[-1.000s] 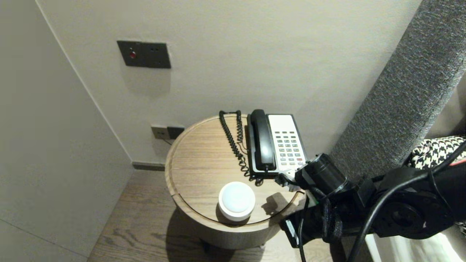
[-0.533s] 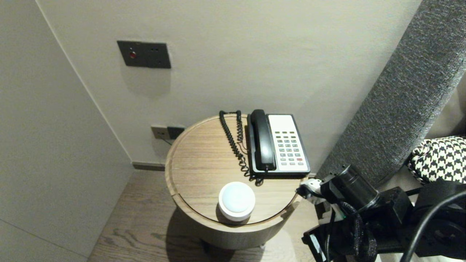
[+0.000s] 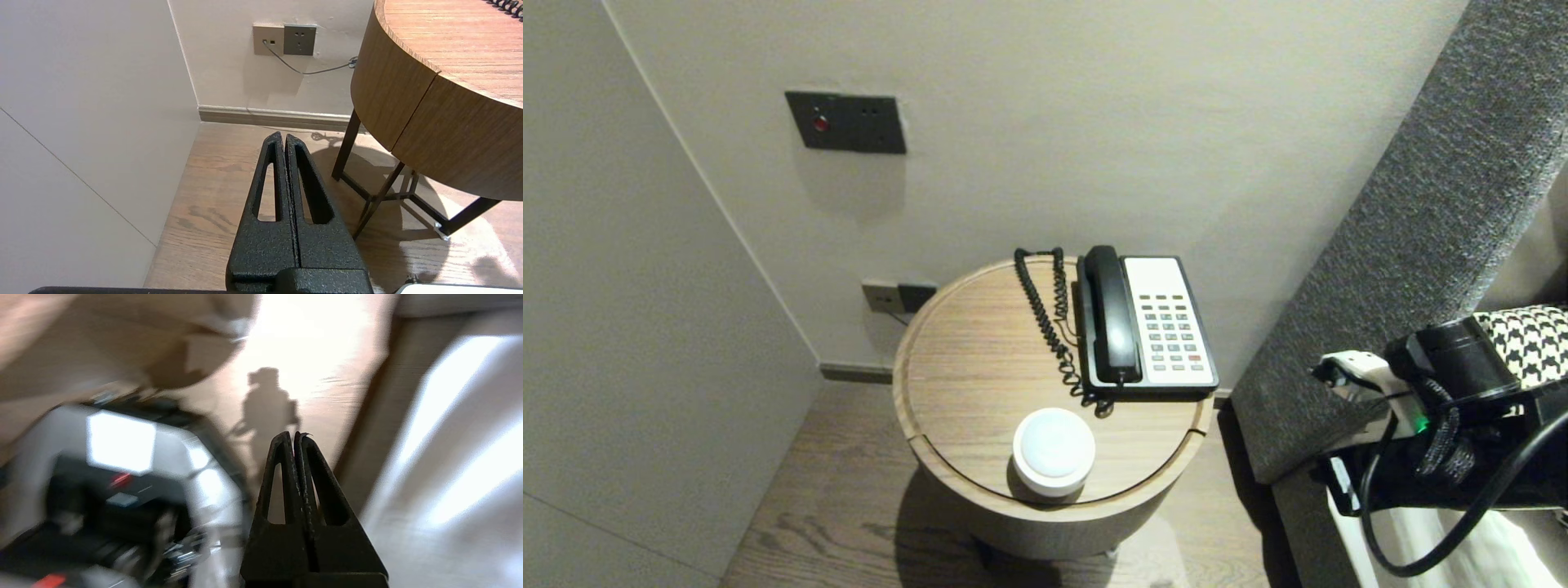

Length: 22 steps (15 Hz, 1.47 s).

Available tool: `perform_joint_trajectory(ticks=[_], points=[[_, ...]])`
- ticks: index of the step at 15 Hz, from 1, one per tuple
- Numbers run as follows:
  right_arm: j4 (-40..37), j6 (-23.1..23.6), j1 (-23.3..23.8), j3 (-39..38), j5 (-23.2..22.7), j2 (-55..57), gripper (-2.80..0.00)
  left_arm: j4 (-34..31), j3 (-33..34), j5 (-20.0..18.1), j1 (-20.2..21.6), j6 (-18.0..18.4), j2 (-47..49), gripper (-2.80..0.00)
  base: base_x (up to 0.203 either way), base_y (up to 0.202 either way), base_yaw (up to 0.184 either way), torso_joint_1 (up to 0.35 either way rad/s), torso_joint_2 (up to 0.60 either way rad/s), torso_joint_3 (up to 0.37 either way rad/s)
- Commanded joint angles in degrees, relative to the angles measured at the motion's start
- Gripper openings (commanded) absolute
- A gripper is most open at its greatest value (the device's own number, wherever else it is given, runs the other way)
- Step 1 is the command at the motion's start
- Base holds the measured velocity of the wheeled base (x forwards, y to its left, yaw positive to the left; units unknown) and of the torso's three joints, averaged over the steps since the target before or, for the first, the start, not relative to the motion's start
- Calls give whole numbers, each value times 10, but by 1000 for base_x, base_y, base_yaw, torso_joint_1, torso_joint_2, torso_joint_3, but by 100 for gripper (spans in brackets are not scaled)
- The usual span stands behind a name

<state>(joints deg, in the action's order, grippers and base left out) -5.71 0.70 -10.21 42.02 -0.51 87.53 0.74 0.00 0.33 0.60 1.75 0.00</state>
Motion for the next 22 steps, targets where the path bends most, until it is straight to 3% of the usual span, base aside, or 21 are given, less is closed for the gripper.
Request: perform_joint_trajectory(ticks=[1,3,5,11,13,17,18,20,22], points=[[2,41,94,9,-2,-8,-280,0,0,0,0,0,-1,-280,0,0,0,0,0,0],[3,72,168,28,-9,-20,-280,0,0,0,0,0,-2,-280,0,0,0,0,0,0],[3,98,205,45,-17,-48,-280,0,0,0,0,0,-1,-280,0,0,0,0,0,0],[-21,104,217,24,-19,-228,-280,0,0,0,0,0,-1,-280,0,0,0,0,0,0],[-50,103,218,-9,-20,-300,-280,0,0,0,0,0,-2,-280,0,0,0,0,0,0],[-68,99,215,-160,-22,-443,-280,0,0,0,0,0,-1,-280,0,0,0,0,0,0],[-69,98,210,-191,-32,-462,-280,0,0,0,0,0,-1,-280,0,0,0,0,0,0],[-69,77,204,-239,-95,-496,-280,0,0,0,0,0,-1,-280,0,0,0,0,0,0],[-59,57,203,-291,-114,-538,-280,0,0,0,0,0,-1,-280,0,0,0,0,0,0]])
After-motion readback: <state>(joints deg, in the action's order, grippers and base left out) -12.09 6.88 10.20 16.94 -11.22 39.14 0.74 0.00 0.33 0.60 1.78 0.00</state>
